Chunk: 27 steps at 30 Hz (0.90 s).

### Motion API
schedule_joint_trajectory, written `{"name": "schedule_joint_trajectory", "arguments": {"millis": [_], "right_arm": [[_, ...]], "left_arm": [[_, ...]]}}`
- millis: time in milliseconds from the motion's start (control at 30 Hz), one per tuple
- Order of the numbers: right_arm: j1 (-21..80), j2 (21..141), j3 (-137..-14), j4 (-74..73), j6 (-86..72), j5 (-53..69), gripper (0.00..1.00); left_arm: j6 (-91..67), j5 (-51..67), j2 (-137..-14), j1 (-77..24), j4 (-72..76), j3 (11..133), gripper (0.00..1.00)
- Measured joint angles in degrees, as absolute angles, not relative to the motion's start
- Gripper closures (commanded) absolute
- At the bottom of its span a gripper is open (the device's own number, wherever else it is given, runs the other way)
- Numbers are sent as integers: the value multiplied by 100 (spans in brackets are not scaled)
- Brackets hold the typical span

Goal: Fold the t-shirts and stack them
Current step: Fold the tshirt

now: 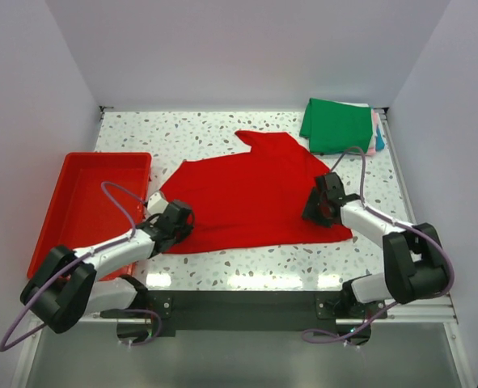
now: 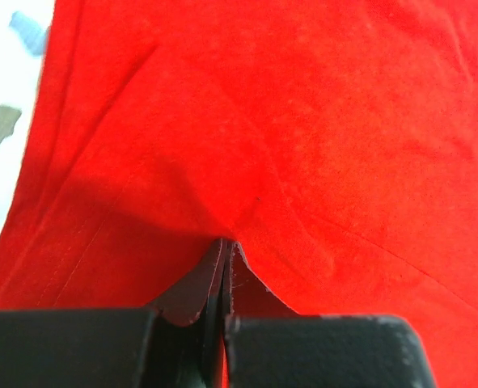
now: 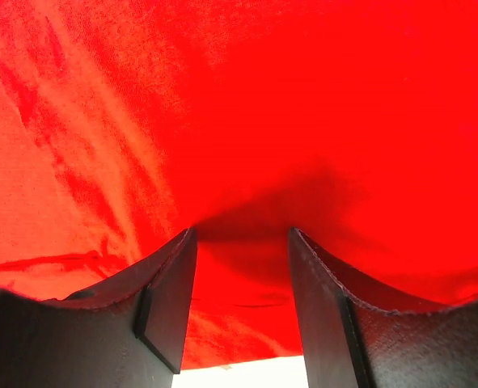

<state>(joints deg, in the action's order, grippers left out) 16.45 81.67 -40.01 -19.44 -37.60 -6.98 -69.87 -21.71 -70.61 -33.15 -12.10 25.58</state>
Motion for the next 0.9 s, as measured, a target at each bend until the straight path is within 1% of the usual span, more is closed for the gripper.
{"name": "schedule_joint_trajectory", "arguments": {"millis": [167, 400, 467, 500, 533, 567, 600, 633, 667, 767, 900], "right_arm": [[1643, 7483, -3454, -1931, -3876, -687, 47], [1645, 6034, -3028, -2840, -3946, -694, 46], [1645, 5636, -3020, -3017, -3953, -687, 44], [1645, 5485, -3020, -3072, -3948, -685, 42], [1645, 5380, -3030, -3098, -3942, -681, 41], [1645, 5369, -3096, -3144, -3909, -672, 40], [1645, 5408, -3205, -3190, -3870, -657, 40], [1643, 5566, -3400, -3208, -3802, -626, 40], [1643, 5806, -3684, -3216, -3701, -582, 40], [1645, 6888, -4869, -2971, -3363, -410, 40], [1649, 8630, -6709, -2421, -2853, -276, 40]], "left_arm": [[-7244, -2161, -6372, -3393, -1192, 2078, 100], [-7238, -1990, -5636, -3514, -1920, 1900, 100], [-7177, -1966, -5472, -3551, -2257, 1949, 88], [-7107, -1962, -5376, -3566, -2449, 1990, 81], [-7024, -1962, -5282, -3570, -2609, 2056, 69], [-6899, -1970, -5205, -3570, -2757, 2167, 63], [-6792, -1984, -5175, -3570, -2869, 2305, 58], [-6678, -2021, -5177, -3570, -2926, 2510, 49], [-6519, -2084, -5231, -3566, -2969, 2783, 48], [-6007, -2237, -5743, -3380, -2893, 3841, 48], [-5229, -2316, -7183, -2646, -2567, 5439, 51]]}}
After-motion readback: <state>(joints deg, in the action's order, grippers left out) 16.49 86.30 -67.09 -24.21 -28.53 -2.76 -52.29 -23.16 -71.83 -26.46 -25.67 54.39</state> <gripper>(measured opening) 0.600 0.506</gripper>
